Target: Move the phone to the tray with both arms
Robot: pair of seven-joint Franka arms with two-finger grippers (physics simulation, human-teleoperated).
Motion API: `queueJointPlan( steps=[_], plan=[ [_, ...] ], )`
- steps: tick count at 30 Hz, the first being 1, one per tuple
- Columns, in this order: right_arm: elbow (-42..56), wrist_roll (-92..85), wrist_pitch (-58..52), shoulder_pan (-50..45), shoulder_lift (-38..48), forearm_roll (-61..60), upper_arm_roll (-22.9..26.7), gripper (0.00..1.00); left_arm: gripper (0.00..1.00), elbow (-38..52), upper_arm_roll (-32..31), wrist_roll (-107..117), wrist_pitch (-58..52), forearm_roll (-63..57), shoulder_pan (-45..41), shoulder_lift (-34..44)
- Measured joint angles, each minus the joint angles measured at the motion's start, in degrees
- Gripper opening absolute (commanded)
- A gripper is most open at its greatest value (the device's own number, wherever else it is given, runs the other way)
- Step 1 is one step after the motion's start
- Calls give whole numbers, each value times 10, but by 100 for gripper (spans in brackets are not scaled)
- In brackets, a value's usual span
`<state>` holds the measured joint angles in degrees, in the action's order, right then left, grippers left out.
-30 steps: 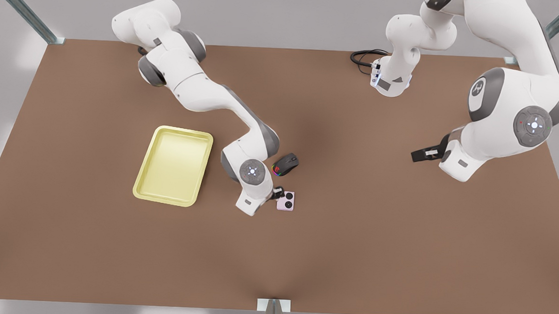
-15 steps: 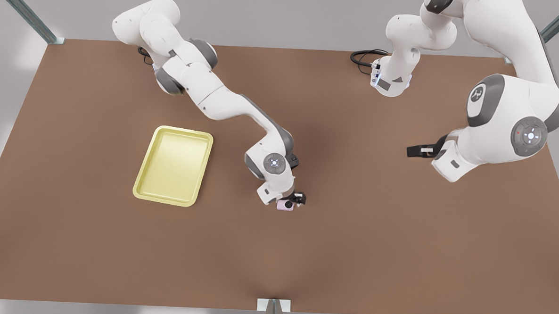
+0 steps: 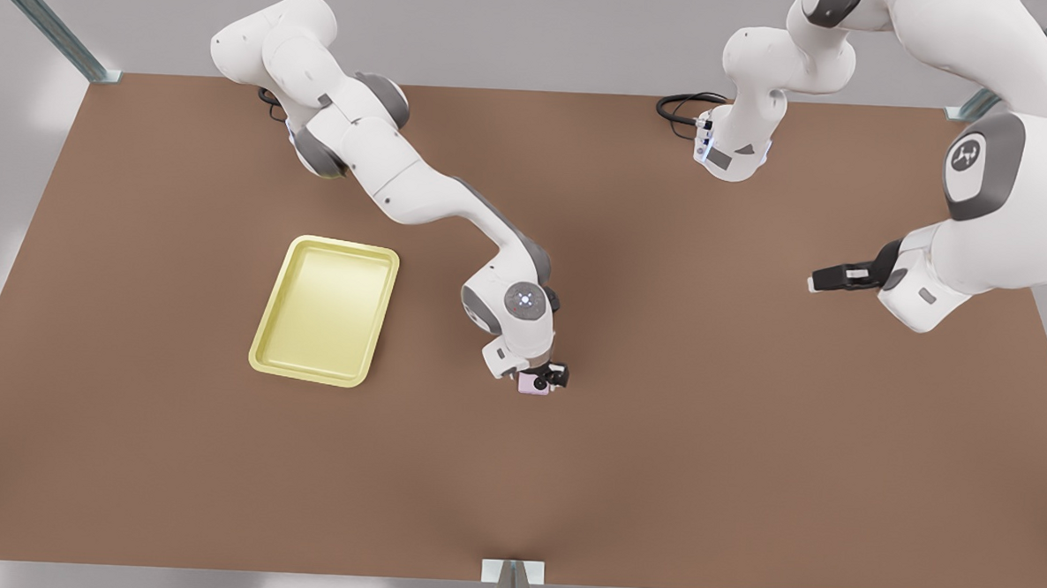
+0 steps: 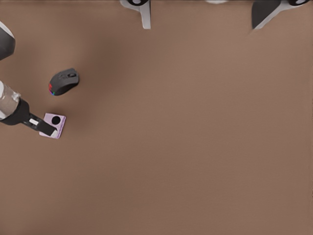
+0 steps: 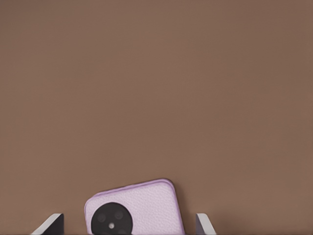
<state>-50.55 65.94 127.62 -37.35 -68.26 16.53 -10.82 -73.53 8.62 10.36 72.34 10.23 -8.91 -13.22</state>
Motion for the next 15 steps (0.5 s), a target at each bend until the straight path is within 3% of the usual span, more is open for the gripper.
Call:
queueJointPlan(
  steps=[12, 15],
  plan=[
    [1, -35, -16, -21, -10, 2, 3, 100, 100, 0, 6, 2, -21, -4, 0, -1],
    [1, -50, -17, -21, -14, 2, 2, 85, 100, 0, 6, 3, -22, -4, 0, -1]
  ],
)
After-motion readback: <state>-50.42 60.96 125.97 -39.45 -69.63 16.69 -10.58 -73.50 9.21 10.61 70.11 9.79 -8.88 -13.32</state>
